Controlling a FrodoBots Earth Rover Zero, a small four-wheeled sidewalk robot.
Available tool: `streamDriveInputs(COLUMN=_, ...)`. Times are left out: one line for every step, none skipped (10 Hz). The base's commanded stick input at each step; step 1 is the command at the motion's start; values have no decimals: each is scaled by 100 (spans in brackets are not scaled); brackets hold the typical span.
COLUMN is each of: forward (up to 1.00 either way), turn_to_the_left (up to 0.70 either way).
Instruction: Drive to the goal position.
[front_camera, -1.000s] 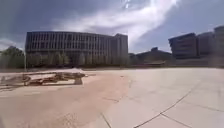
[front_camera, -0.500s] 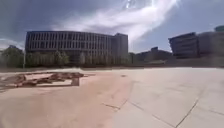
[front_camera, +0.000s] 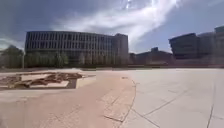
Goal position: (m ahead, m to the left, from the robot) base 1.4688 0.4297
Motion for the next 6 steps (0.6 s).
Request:
streamDriveInputs(forward=70, turn_to_the_left=0)
streamDriveInputs(forward=70, turn_to_the_left=0)
streamDriveInputs(forward=70, turn_to_the_left=0)
streamDriveInputs(forward=70, turn_to_the_left=0)
streamDriveInputs(forward=70, turn_to_the_left=0)
streamDriveInputs(forward=70, turn_to_the_left=0)
